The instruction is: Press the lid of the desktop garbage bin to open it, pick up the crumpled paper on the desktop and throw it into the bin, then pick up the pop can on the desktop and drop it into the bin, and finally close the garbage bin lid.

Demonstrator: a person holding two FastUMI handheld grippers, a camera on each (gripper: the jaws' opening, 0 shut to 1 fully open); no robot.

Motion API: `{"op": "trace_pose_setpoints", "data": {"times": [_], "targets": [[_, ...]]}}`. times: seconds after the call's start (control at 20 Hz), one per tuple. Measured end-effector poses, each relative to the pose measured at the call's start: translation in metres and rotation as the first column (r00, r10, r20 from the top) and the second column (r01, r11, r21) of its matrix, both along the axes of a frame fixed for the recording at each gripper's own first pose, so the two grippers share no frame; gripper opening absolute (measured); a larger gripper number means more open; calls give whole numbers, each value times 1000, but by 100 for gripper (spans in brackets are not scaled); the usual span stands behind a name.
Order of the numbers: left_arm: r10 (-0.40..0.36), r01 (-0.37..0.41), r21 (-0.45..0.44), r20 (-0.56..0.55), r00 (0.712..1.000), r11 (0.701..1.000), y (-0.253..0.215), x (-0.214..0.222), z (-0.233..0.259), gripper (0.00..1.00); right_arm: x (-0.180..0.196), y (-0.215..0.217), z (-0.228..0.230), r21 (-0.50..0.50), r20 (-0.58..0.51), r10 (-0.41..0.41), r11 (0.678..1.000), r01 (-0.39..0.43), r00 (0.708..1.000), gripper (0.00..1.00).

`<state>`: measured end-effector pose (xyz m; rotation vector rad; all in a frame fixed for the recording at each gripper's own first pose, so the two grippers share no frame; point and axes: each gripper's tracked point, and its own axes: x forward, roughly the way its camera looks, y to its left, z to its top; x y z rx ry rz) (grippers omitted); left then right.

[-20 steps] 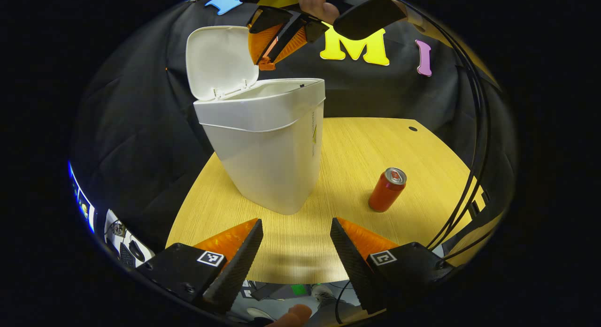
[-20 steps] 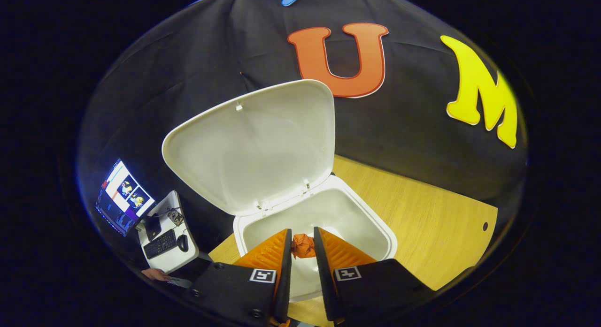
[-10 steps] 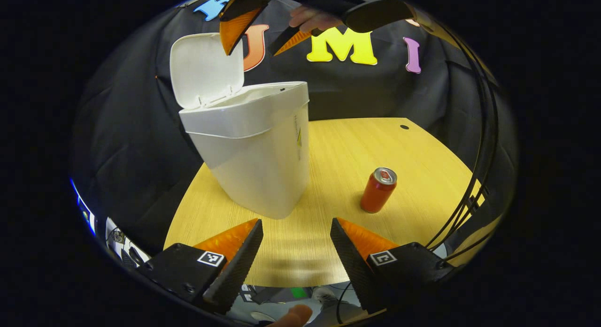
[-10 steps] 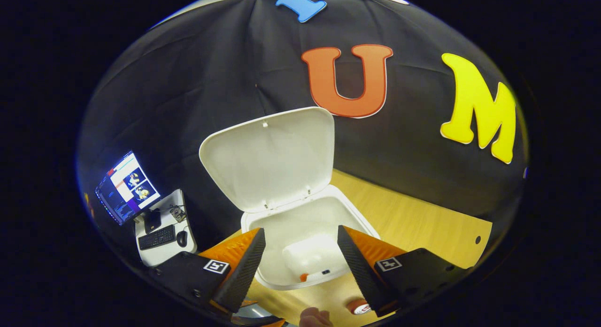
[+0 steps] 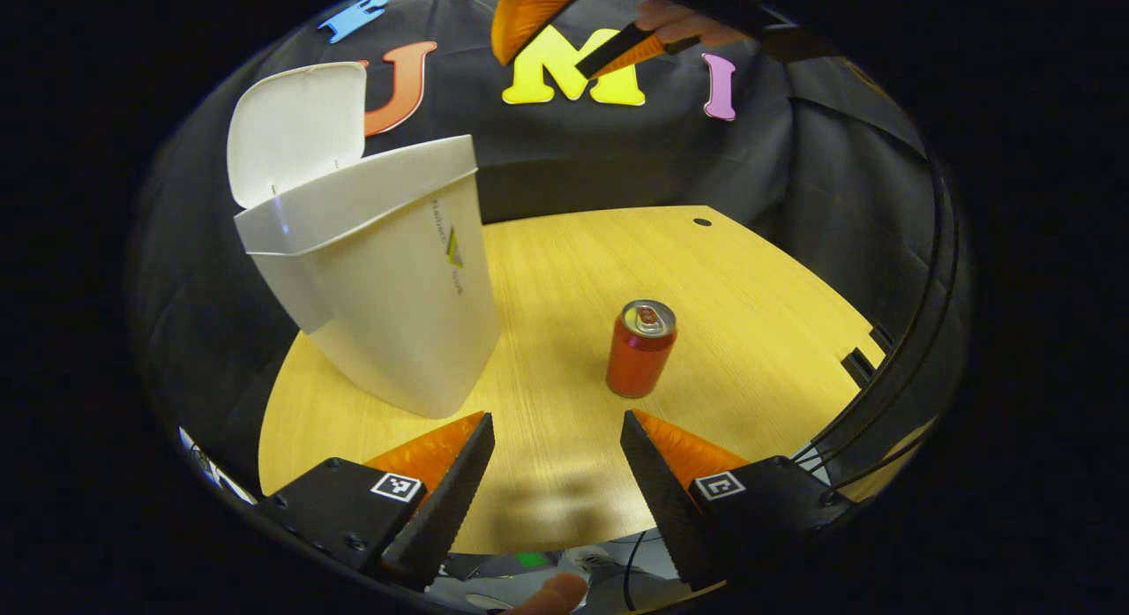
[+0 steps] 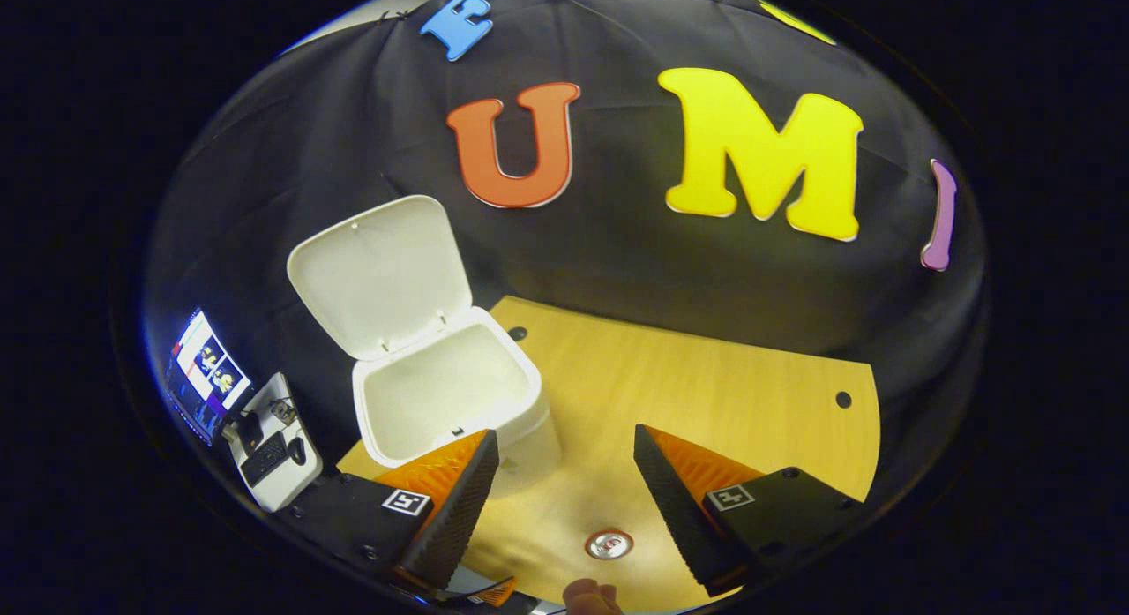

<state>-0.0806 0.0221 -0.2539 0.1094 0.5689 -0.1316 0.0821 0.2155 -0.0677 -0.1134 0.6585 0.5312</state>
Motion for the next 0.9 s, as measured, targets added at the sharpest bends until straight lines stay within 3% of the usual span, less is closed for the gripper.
{"op": "trace_pose_setpoints", "data": {"times": [0.45,0.9], "targets": [[-139,139,6,-17,990,990,-58,43,-32,96,-10,-147,-52,-85,-73,-245,967,239,967,97],[-140,140,-17,-37,989,990,-67,91,-56,96,-11,-194,-89,-76,-176,-374,927,367,910,94]]}}
